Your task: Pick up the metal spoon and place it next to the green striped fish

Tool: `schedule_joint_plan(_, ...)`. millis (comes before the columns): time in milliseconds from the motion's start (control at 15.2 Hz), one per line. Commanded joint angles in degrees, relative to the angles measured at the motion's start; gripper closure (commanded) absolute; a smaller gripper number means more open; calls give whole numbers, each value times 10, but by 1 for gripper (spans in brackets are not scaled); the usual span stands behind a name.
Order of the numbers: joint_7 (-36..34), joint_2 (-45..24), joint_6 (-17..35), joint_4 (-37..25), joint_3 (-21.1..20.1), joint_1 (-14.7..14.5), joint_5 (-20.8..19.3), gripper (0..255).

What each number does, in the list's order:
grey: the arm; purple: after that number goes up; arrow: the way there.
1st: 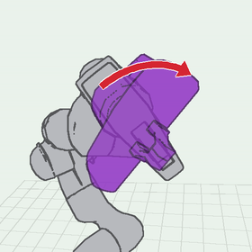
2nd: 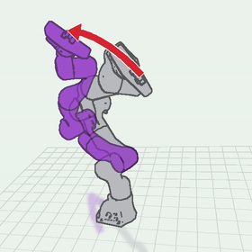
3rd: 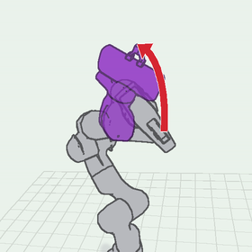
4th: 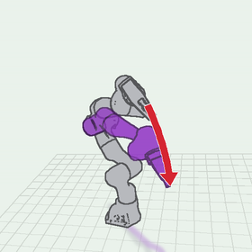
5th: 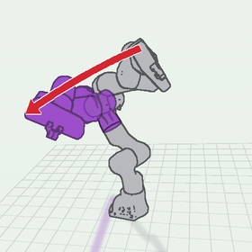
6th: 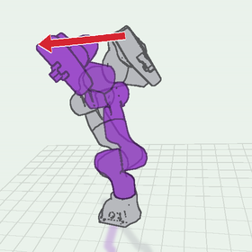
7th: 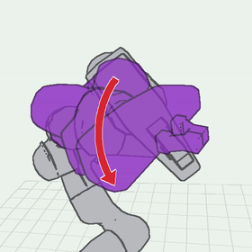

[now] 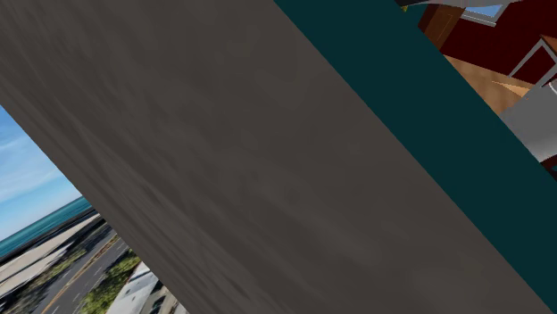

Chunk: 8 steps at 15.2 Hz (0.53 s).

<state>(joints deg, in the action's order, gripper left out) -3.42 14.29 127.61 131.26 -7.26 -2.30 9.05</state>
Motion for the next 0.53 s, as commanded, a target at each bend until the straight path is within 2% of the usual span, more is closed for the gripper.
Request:
schedule_joint_plan(0,-17,-47,31,-22,-10,-1,-6,0)
schedule_joint_plan(462,-80,-201,89,-133,-25,-10,-48,0)
